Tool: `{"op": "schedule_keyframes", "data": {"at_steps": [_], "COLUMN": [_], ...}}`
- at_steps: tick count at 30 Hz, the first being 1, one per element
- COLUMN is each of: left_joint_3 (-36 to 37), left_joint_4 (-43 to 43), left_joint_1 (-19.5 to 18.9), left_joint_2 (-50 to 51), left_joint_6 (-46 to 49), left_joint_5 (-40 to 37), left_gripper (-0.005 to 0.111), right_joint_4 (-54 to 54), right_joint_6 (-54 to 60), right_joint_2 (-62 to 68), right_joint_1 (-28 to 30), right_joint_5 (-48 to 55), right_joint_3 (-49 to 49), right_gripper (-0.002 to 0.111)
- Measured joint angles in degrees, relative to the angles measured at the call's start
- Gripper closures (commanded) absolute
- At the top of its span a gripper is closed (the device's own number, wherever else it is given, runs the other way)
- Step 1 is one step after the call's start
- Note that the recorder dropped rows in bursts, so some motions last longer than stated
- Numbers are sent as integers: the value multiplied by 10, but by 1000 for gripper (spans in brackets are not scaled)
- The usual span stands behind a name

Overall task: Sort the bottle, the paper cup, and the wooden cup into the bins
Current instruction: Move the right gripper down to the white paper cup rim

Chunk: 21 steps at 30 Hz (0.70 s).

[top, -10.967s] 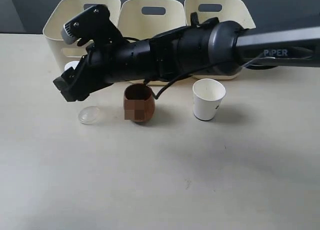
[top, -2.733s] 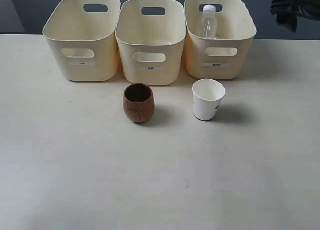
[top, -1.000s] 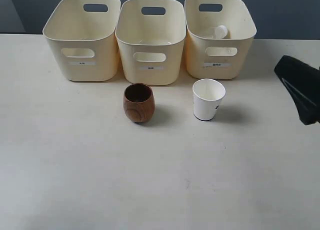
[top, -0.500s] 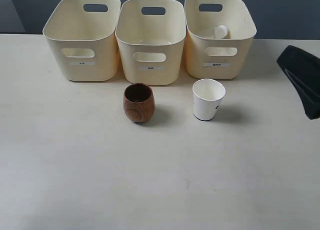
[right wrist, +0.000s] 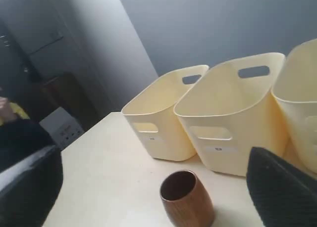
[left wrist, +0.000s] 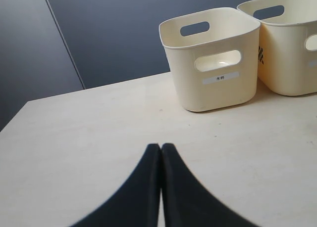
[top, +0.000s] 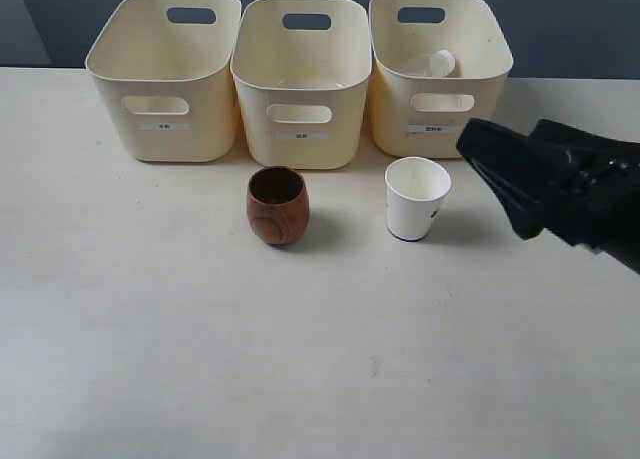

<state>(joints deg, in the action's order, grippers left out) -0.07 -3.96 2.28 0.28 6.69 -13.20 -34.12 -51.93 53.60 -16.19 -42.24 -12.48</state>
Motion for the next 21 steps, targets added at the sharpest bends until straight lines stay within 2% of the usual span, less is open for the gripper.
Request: {"op": "schedule_keyframes", "data": {"at_steps": [5, 11, 21], "left_joint_3": [0, 0, 0], "left_joint_4": [0, 0, 0], "left_joint_1": [0, 0, 0], "left_joint_2": [0, 0, 0], "left_joint_6": [0, 0, 0], "left_joint_5": [0, 0, 0], "left_gripper": [107, 107, 107], "right_joint_4": [0, 0, 10], "right_joint_6": [74, 101, 110], "right_joint_2": [69, 130, 157], "right_joint_1": [0, 0, 0], "right_joint_5": [-97, -105, -129], "right_joint_3": [0, -1, -14], "right_gripper": [14, 13, 13]}}
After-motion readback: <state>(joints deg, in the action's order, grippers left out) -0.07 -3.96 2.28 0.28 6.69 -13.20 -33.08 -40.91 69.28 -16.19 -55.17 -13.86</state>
